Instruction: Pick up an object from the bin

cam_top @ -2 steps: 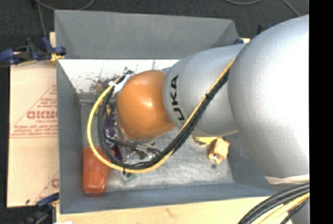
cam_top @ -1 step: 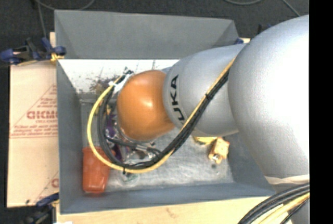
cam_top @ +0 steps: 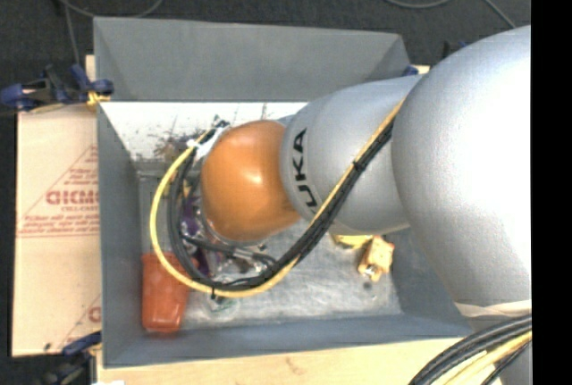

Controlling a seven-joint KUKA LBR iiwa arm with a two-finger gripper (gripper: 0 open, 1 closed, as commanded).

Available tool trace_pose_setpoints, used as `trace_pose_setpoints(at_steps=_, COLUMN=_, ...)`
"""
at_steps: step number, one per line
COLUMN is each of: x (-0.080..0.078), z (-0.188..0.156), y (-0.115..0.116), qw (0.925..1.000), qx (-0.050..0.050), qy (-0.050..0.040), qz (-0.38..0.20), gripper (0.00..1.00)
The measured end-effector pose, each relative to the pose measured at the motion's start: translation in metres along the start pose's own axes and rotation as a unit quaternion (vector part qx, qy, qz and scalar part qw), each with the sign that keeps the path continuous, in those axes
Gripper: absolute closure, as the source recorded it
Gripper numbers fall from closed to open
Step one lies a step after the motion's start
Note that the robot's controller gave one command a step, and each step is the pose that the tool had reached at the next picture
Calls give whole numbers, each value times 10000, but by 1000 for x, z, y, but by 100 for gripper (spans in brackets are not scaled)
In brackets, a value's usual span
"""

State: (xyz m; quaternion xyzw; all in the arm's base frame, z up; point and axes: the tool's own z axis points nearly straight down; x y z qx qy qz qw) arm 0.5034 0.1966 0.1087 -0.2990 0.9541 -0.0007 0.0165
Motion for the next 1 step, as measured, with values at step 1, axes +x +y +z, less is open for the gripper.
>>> trace_pose_setpoints(at_steps=1, x=0, z=0, y=0, qw=10000, qx=0, qy=-3, qz=0, gripper=100)
